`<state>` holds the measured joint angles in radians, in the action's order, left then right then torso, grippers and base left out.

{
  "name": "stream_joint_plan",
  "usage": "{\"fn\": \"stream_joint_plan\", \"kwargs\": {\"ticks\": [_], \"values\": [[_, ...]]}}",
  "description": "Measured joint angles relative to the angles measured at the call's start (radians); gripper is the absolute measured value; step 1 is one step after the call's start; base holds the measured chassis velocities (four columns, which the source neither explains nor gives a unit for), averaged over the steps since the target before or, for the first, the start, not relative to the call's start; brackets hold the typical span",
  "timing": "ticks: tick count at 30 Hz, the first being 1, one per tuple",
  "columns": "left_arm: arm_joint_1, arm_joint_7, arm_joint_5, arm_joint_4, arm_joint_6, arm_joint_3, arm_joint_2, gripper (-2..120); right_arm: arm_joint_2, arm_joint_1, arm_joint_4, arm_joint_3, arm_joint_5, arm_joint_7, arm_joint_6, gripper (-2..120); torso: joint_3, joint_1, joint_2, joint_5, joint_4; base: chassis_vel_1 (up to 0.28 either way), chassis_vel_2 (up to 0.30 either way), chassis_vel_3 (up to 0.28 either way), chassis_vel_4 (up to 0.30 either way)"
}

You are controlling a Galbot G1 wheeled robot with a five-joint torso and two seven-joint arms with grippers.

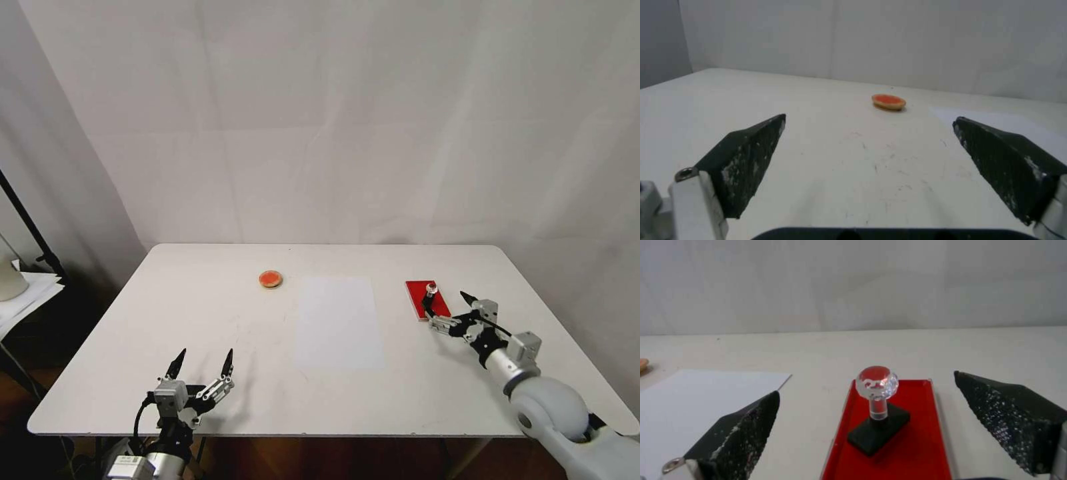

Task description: Pick up the stamp from the ink pad and place it onto another ink pad.

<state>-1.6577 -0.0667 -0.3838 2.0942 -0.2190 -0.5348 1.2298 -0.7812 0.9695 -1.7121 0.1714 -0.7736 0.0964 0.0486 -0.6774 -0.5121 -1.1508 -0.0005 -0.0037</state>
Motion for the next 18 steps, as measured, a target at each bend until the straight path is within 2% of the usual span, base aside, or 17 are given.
{"fn": "stream_joint_plan", "kwargs": {"ticks": [5, 10, 14, 15, 18], "values": [[0.0, 0.0, 0.0, 0.0, 0.0, 0.0, 0.0, 100, -0.03, -0.061, 0.062, -0.042, -0.005, 0.022, 0.009, 99, 0.0, 0.0, 0.0, 0.0001, 0.0, 0.0, 0.0, 0.0, 0.0], [0.0, 0.0, 0.0, 0.0, 0.0, 0.0, 0.0, 100, -0.041, -0.076, 0.087, -0.051, -0.008, 0.036, 0.01, 92, 0.0, 0.0, 0.0, 0.0001, -0.0002, 0.0, 0.0, 0.0, 0.0], [0.0, 0.0, 0.0, 0.0, 0.0, 0.0, 0.0, 100, -0.044, -0.083, 0.101, -0.055, -0.013, 0.038, 0.012, 78, 0.0, 0.0, 0.0, 0.0003, -0.0001, 0.0, 0.0, 0.0, 0.0], [0.0, 0.0, 0.0, 0.0, 0.0, 0.0, 0.0, 100, -0.044, -0.083, 0.101, -0.055, -0.013, 0.038, 0.012, 78, 0.0, 0.0, 0.0, 0.0003, -0.0001, 0.0, 0.0, 0.0, 0.0], [0.0, 0.0, 0.0, 0.0, 0.0, 0.0, 0.0, 100, -0.044, -0.083, 0.102, -0.055, -0.014, 0.038, 0.013, 63, 0.0, 0.0, 0.0, 0.0004, -0.0001, 0.0, 0.0, 0.0, 0.0]]}}
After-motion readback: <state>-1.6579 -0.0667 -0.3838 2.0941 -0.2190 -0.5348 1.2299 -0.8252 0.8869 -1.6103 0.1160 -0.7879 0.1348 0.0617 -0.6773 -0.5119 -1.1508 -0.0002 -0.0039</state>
